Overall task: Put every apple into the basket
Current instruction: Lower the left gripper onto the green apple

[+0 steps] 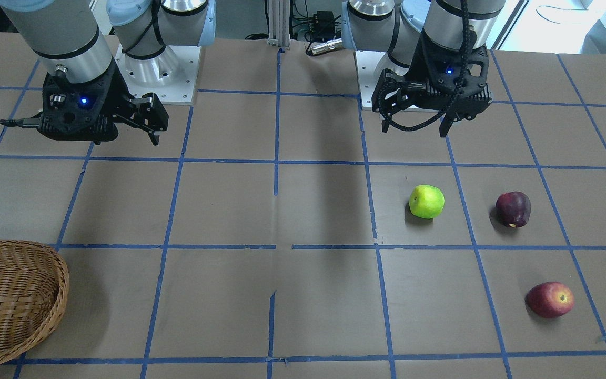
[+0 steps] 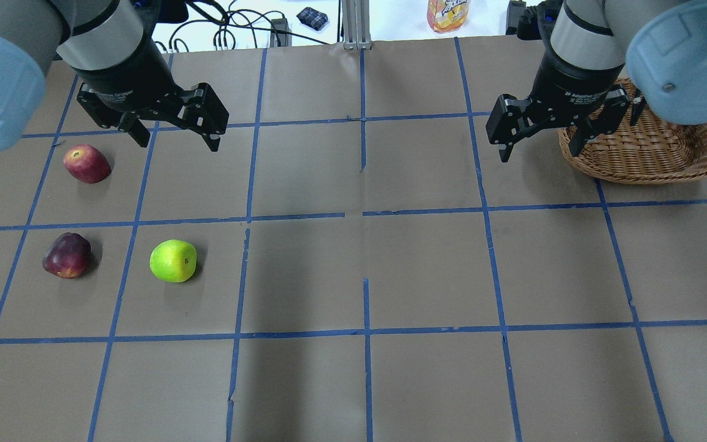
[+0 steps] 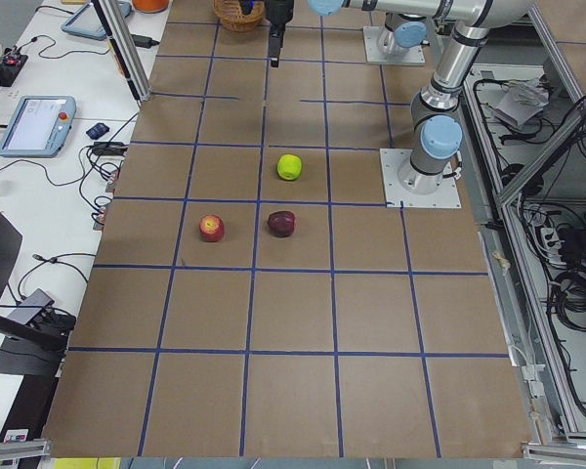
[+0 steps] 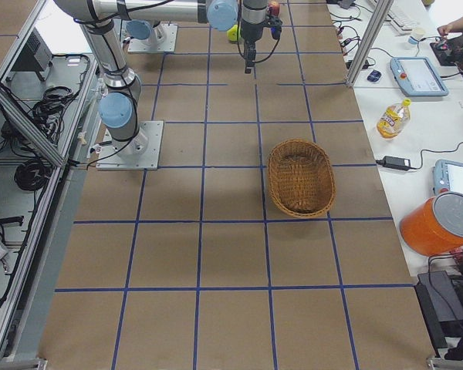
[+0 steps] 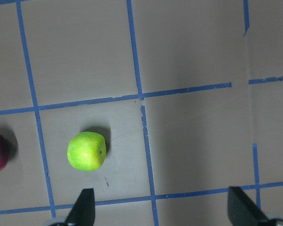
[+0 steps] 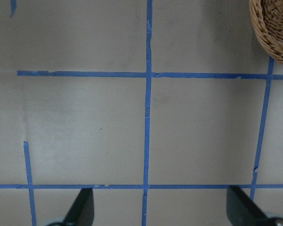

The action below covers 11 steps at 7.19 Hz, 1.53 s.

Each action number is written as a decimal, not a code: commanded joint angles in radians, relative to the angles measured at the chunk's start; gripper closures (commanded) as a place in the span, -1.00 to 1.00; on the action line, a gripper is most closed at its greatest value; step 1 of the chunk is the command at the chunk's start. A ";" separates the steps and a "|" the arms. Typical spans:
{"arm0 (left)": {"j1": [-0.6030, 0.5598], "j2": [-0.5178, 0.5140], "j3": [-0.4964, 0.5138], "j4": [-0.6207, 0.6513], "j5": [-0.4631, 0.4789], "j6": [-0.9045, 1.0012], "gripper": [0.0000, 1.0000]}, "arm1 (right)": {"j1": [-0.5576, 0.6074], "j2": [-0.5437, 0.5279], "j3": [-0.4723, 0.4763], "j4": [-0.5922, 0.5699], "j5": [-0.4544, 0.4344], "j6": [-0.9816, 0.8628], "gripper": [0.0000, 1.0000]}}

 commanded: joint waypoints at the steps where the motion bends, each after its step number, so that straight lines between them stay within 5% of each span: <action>1: 0.005 -0.001 -0.008 0.000 0.000 0.008 -1.00 | 0.000 0.000 0.000 0.001 0.001 0.005 -1.00; 4: 0.158 -0.016 -0.127 0.002 0.009 0.154 -1.00 | 0.000 0.000 0.004 0.002 -0.001 0.011 -1.00; 8: 0.293 -0.094 -0.442 0.273 0.017 0.367 -1.00 | 0.000 0.000 0.004 0.002 -0.004 0.011 -1.00; 11: 0.295 -0.231 -0.455 0.391 0.055 0.387 -1.00 | 0.000 0.000 0.011 0.000 -0.002 0.013 -1.00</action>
